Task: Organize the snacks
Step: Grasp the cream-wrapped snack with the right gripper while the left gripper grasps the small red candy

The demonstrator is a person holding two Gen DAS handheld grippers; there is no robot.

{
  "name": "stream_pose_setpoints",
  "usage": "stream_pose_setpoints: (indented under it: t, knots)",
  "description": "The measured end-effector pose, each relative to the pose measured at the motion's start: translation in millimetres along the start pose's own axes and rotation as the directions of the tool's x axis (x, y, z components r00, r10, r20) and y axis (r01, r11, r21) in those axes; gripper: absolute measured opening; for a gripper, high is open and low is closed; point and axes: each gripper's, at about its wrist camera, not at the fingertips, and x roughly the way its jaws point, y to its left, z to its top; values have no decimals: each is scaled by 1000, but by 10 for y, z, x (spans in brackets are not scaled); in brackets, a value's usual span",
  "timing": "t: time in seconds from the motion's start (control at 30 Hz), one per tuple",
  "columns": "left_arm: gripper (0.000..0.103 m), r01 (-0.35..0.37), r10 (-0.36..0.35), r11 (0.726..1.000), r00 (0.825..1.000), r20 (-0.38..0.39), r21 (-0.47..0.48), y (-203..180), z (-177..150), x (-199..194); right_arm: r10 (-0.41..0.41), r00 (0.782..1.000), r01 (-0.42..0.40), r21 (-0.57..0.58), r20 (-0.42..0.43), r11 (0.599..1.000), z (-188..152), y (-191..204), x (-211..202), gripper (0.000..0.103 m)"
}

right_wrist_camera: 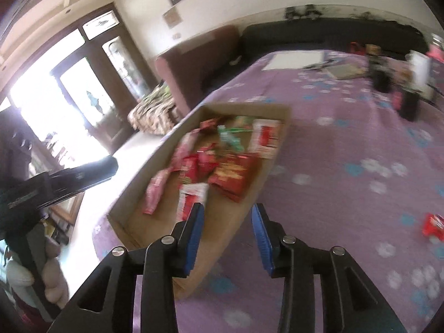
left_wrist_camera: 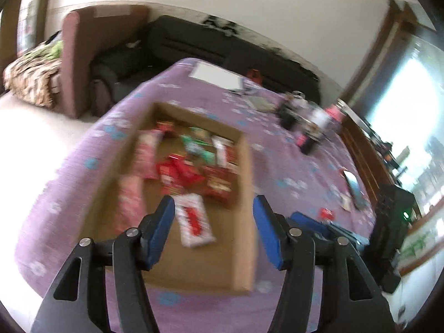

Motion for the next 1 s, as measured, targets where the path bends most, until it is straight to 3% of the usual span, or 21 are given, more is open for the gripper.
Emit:
stream_pose_setpoints:
  t: [0.23, 0.43, 0.67, 0.87, 1.0]
  knots:
    - [61, 103, -95, 988, 993, -74, 119, -709, -239, 166, -187, 980, 174, 168, 65, 970, -211, -1096, -670, 39]
    - [61, 119, -94, 977, 985, -144, 179, -1048, -407, 397, -415, 906, 356, 375, 85, 856, -311, -2299, -1211, 42]
    - [61, 100, -61, 975, 979, -193, 199, -1226, -458, 612, -444, 893, 357, 482, 75, 800, -235, -2900, -1195, 42]
    - [61, 96, -38, 964, 973, -228, 249, -1470, -493, 842, -456, 889, 382, 476, 45, 792, -130, -3050, -952, 42]
    - [61, 117, -35, 941, 967, -252, 318, -1750, -520, 1054, -462, 887, 399, 463, 26, 791, -113, -3107, -805, 42]
